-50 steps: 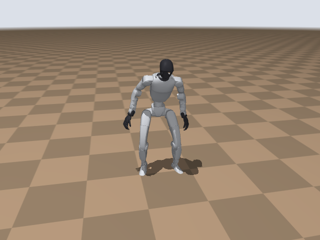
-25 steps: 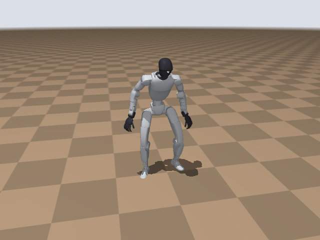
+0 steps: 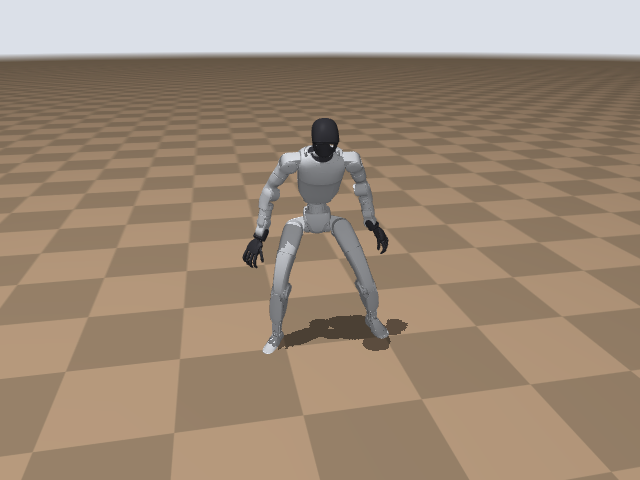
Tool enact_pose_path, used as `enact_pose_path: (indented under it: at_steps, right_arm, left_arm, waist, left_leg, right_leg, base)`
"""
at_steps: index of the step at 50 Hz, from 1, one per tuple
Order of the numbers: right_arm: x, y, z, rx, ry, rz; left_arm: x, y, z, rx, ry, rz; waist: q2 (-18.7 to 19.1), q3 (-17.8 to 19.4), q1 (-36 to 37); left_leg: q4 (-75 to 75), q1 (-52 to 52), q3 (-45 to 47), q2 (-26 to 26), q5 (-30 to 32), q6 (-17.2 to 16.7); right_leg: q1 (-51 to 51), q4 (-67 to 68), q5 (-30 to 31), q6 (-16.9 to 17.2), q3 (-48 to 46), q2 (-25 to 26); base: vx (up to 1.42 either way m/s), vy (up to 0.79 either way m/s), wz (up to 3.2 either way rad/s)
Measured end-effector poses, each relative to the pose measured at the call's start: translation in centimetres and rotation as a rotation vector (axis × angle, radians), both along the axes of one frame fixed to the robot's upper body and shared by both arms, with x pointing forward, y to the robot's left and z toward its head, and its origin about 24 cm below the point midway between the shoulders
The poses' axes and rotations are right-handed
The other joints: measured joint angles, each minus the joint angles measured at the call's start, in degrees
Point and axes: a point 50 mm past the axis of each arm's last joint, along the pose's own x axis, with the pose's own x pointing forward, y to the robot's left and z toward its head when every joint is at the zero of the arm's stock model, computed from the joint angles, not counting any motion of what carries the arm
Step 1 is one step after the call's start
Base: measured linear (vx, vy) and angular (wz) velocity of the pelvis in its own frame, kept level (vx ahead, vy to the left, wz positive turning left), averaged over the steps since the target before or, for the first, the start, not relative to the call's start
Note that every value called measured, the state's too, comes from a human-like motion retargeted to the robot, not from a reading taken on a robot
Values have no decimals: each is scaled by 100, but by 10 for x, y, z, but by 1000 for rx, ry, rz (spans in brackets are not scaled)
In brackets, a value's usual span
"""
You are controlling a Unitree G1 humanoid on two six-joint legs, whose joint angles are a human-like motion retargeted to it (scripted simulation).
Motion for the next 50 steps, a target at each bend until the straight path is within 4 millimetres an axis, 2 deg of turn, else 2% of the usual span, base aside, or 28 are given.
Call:
enact_pose_path:
  at_steps: [3, 5, 7, 8, 10, 12, 15, 18, 20, 22, 25, 27, 30, 32, 33, 35, 37, 38, 40, 42, 45, 47, 50]
  right_arm:
    - [-16, -1, -10, 52, 61, -28]
    - [-32, 1, -19, 118, 123, -55]
    - [-47, 3, -29, 180, 174, -99]
    - [-54, 4, -33, 207, 192, -125]
    - [-65, 9, -40, 254, 213, -171]
    - [-72, 23, -46, 293, 182, -172]
    - [-81, 33, -52, 293, 205, -175]
    - [-86, 29, -52, 272, 214, -180]
    - [-85, 23, -51, 267, 208, -202]
    - [-80, 20, -49, 272, 185, -233]
    - [-63, 23, -43, 296, 118, -271]
    - [-45, 27, -36, 318, 50, -268]
    - [-18, 34, -21, 361, -48, -198]
    - [-4, 39, -9, 408, -81, -101]
    - [0, 41, -3, 432, -86, -47]
    - [5, 36, 6, 461, -37, 27]
    - [5, 37, 10, 495, -7, 94]
    - [4, 37, 11, 506, 7, 114]
    - [-2, 37, 12, 508, 7, 157]
    - [-6, 38, 12, 482, -33, 161]
    - [-18, 31, 8, 405, -49, 134]
    - [-31, 23, 3, 353, -32, 97]
    - [-45, 17, -9, 319, 38, 46]
  left_arm:
    - [6, -8, -3, -10, 58, -91]
    - [17, -12, -1, -15, 70, -138]
    - [28, -17, 1, -30, 51, -147]
    - [33, -19, 3, -40, 33, -142]
    - [44, -20, 8, -53, -9, -131]
    - [55, -19, 16, -43, -64, -146]
    - [77, -16, 32, 0, -157, -139]
    - [91, -19, 42, 50, -238, -116]
    - [89, -21, 43, 67, -263, -90]
    - [78, -19, 38, 48, -268, -36]
    - [50, -9, 25, -35, -249, 109]
    - [26, -2, 13, -122, -214, 235]
    - [-5, 1, -4, -216, -109, 314]
    - [-14, 1, -9, -239, -1, 224]
    - [-14, 0, -11, -236, 54, 147]
    - [-3, -2, -10, -220, 146, 6]
    - [7, -5, -8, -181, 180, -103]
    - [11, -6, -6, -161, 177, -134]
    - [17, -10, -4, -119, 154, -192]
    - [19, -9, -1, -51, 118, -234]
    - [28, -7, 6, 53, 85, -279]
    - [38, -11, 9, 76, 49, -281]
    - [51, -18, 14, 37, -28, -230]
  waist:
    - [-107, 0, -107]
    - [-161, 0, -83]
    - [-124, 0, -18]
    - [-77, 0, 5]
    - [-10, 0, 11]
    - [-38, 0, 66]
    - [-21, 0, 53]
    - [146, 0, 12]
    - [241, 0, 53]
    - [216, 0, 79]
    - [47, 0, 110]
    - [-56, 0, 171]
    - [-372, 0, 249]
    - [-556, 0, 198]
    - [-616, 0, 148]
    - [-692, 0, -49]
    - [-651, 0, 29]
    - [-600, 0, 89]
    - [-502, 0, 178]
    - [-480, 0, 221]
    - [-393, 0, 193]
    - [-272, 0, 117]
    - [-100, 0, 163]
  left_leg:
    - [589, -347, 781, -371, -296, 109]
    - [439, -365, 1034, -831, -324, 12]
    - [-435, -145, 746, -1308, -4, -43]
    - [-882, 3, 563, -1383, 149, 89]
    - [-1010, 30, 393, -1136, 240, 478]
    - [30, -418, 322, -587, 112, 515]
    - [137, -527, 107, -332, 144, 129]
    - [-13, -540, -167, -276, 313, -110]
    - [-238, -388, -245, -217, 497, -199]
    - [-520, -149, -234, -184, 650, -177]
    - [-836, 157, -183, -52, 865, -50]
    - [-790, 265, -41, 152, 851, 99]
    - [-43, 126, 321, 161, 372, 225]
    - [635, -177, 431, -102, -155, 199]
    - [875, -338, 479, -285, -365, 190]
    - [458, -490, 515, -923, -393, 128]
    - [-378, -365, 414, -1200, -101, 101]
    - [-831, -238, 276, -1229, 131, 193]
    - [-543, -379, 112, -869, 227, 497]
    - [411, -765, 0, -314, 149, 325]
    - [714, -922, -238, 23, 117, -154]
    - [653, -977, -447, -15, 208, -235]
    - [239, -813, -583, -19, 502, -293]
  right_leg:
    - [176, -281, 97, 69, -311, 58]
    - [238, -417, 186, 153, -476, 156]
    - [135, -256, 349, 156, -531, 386]
    - [-7, 24, 425, 145, -524, 513]
    - [-422, 874, 427, 111, -436, 676]
    - [-1030, 2248, -19, 118, -310, 563]
    - [-1323, 2956, -557, -102, -324, 33]
    - [-1172, 2629, -711, -330, -327, -505]
    - [-833, 1895, -744, -374, -351, -636]
    - [-347, 868, -460, -222, -382, -568]
    - [184, -68, 116, -62, -395, -344]
    - [108, 232, 15, -2, -422, -183]
    - [116, 198, -79, 72, -373, 42]
    - [193, 29, -90, -28, -425, 148]
    - [207, 5, -74, -22, -493, 173]
    - [417, -633, 280, 123, -765, 250]
    - [215, -340, 369, 188, -825, 470]
    - [18, 21, 412, 200, -760, 594]
    - [-629, 1370, 369, 329, -496, 712]
    - [-1248, 2814, 131, 411, -310, 584]
    - [-1611, 3902, -514, 111, -404, -82]
    - [-1609, 3956, -863, -143, -416, -594]
    - [-1288, 2946, -1167, -354, -343, -855]
  base:
    - [6, -38, 72]
    - [6, -35, 45]
    - [4, -32, 0]
    - [4, -32, -17]
    - [6, -34, -29]
    - [14, -37, -41]
    - [12, -35, 16]
    - [14, -41, 49]
    - [17, -50, 22]
    - [19, -58, 11]
    - [18, -64, -8]
    - [15, -62, -50]
    - [12, -54, -50]
    - [9, -43, 6]
    - [3, -39, 57]
    - [-5, -36, 82]
    - [0, -33, -9]
    - [5, -32, -58]
    - [10, -32, -71]
    - [17, -35, -62]
    - [17, -37, -1]
    - [16, -44, 64]
    - [16, -55, 47]
